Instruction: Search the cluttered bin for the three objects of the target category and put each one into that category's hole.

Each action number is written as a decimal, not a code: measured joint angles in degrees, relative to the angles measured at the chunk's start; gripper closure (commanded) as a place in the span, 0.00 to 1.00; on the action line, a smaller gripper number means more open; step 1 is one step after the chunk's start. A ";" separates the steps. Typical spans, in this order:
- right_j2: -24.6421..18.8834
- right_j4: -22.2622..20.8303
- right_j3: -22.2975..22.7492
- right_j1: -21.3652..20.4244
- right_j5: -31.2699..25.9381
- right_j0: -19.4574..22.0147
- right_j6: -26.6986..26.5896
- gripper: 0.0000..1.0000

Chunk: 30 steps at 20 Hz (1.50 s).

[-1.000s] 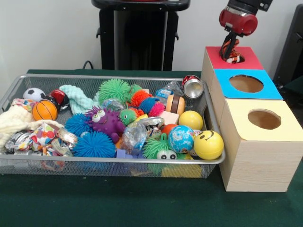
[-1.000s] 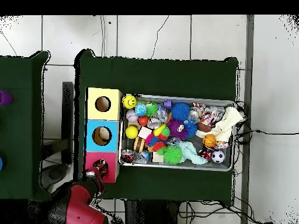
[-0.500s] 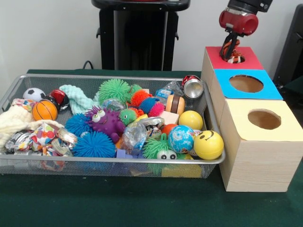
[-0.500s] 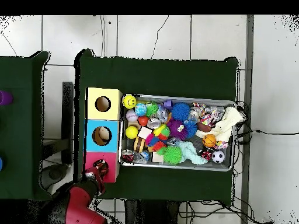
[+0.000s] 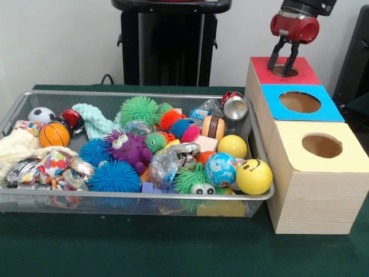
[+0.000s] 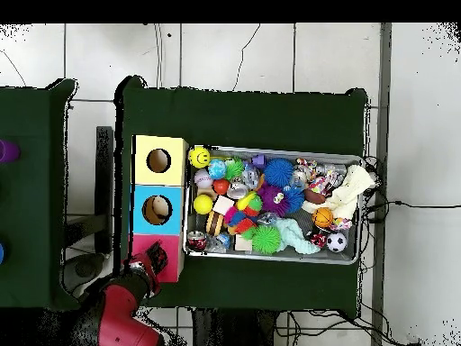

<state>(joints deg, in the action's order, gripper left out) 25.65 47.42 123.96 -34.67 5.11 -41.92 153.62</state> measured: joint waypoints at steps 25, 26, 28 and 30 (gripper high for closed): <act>-4.61 -8.10 5.48 -12.84 -6.13 15.70 0.00 0.00; -4.07 -8.60 5.70 -13.73 -7.17 16.25 0.00 0.00; -2.42 -10.09 6.28 -16.63 -10.51 18.06 0.00 0.00; -1.61 -11.10 6.52 -18.62 -12.53 19.41 0.00 0.00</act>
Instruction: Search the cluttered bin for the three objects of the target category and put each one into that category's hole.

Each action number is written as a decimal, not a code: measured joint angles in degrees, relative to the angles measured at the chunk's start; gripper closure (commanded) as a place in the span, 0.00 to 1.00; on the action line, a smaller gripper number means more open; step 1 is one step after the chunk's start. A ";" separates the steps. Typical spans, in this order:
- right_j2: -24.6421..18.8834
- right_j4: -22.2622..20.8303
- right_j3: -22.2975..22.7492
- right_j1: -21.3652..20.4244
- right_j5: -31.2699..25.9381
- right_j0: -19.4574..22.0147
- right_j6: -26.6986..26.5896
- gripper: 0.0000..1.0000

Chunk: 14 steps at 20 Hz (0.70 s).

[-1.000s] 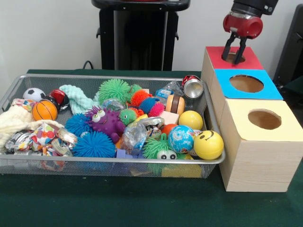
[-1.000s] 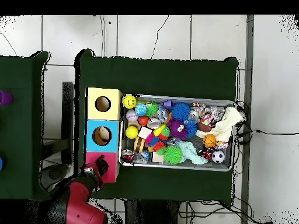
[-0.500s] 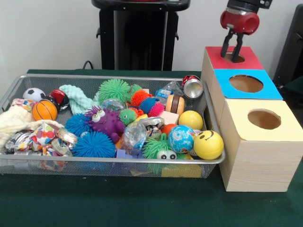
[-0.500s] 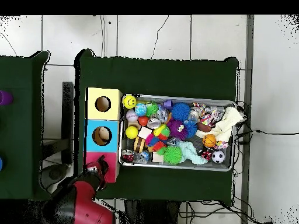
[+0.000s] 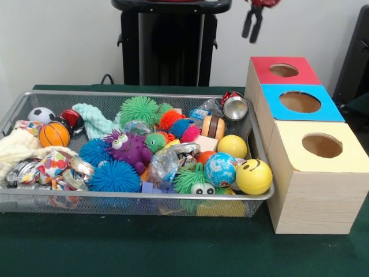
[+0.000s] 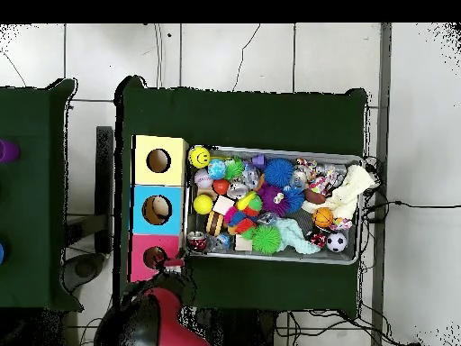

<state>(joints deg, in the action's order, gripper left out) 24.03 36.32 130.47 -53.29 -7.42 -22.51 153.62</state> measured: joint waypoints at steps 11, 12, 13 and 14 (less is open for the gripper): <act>-6.44 -7.98 4.04 -5.85 1.83 21.83 0.00 0.00; -7.64 -9.05 4.32 -5.31 2.93 24.21 0.00 0.00; -9.02 -10.57 4.43 -4.04 4.48 26.95 0.00 0.00; -10.41 -12.09 4.53 -2.78 6.02 29.68 0.00 0.00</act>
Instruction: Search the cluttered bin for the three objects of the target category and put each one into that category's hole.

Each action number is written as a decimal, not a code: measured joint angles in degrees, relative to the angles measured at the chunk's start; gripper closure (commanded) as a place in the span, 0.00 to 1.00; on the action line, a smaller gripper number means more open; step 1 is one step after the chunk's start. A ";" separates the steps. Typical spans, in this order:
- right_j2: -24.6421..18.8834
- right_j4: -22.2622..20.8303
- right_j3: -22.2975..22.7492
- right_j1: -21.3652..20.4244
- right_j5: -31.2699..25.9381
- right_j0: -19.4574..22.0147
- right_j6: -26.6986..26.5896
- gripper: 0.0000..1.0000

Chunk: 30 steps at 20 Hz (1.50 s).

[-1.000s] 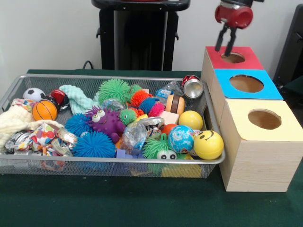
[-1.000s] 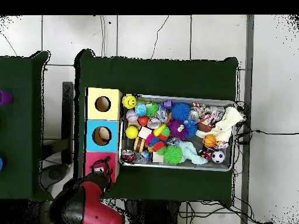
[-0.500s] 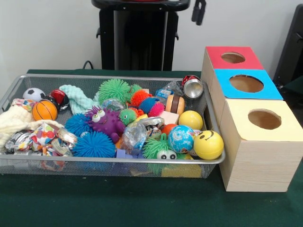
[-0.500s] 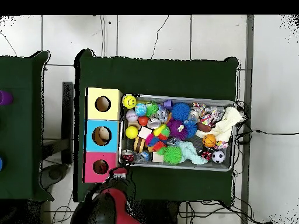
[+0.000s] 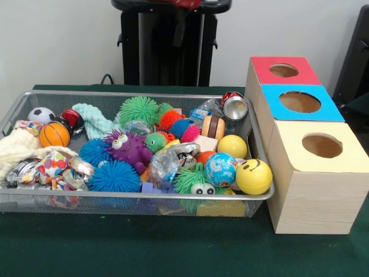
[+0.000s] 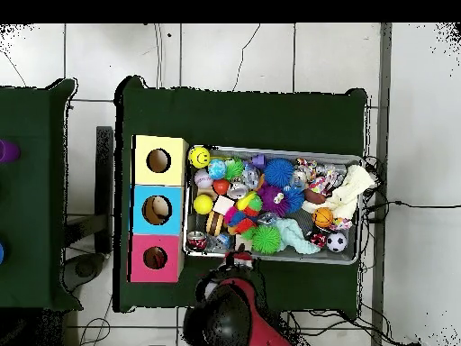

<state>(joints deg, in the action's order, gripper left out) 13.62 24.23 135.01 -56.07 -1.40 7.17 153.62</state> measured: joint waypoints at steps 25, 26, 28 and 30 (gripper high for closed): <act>-5.53 -17.35 -0.17 15.32 3.64 9.86 0.00 0.00; -5.53 -17.74 -0.23 15.90 4.06 9.95 0.00 0.00; -5.56 -18.89 -0.63 17.63 5.33 10.27 0.00 0.00; -5.57 -19.34 -0.83 18.26 5.80 10.46 0.00 0.00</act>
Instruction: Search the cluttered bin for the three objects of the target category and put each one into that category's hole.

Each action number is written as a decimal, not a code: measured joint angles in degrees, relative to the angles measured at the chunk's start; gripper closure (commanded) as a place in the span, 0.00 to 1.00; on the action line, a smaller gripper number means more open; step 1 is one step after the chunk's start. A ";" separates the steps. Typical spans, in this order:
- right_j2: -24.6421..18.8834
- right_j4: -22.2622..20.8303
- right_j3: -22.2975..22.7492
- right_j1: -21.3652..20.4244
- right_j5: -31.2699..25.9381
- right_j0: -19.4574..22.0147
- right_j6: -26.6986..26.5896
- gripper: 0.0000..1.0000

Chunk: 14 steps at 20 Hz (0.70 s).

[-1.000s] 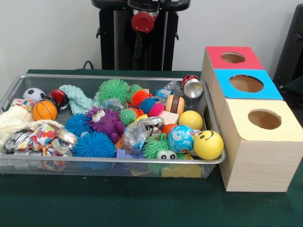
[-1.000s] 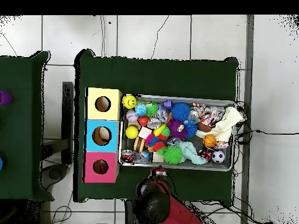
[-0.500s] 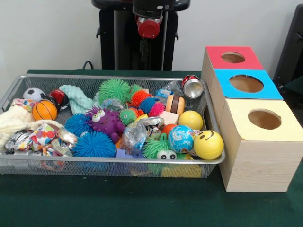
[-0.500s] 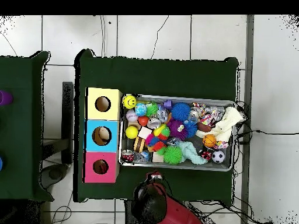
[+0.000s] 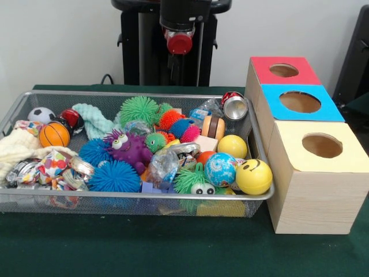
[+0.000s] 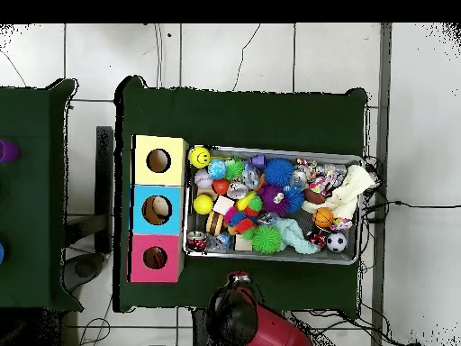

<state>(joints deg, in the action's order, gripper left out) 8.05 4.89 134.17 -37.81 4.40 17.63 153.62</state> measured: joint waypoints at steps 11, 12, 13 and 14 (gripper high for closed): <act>-0.05 -3.54 -2.70 6.90 1.54 2.13 0.00 0.00; -0.05 -3.55 -2.88 7.37 1.54 2.12 0.00 0.00; -0.06 -3.55 -3.06 7.84 1.54 2.11 0.00 0.00; -0.04 -3.55 -3.36 8.33 1.54 2.08 0.00 0.00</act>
<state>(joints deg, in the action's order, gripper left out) 8.01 1.33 130.81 -29.48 5.94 19.71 153.62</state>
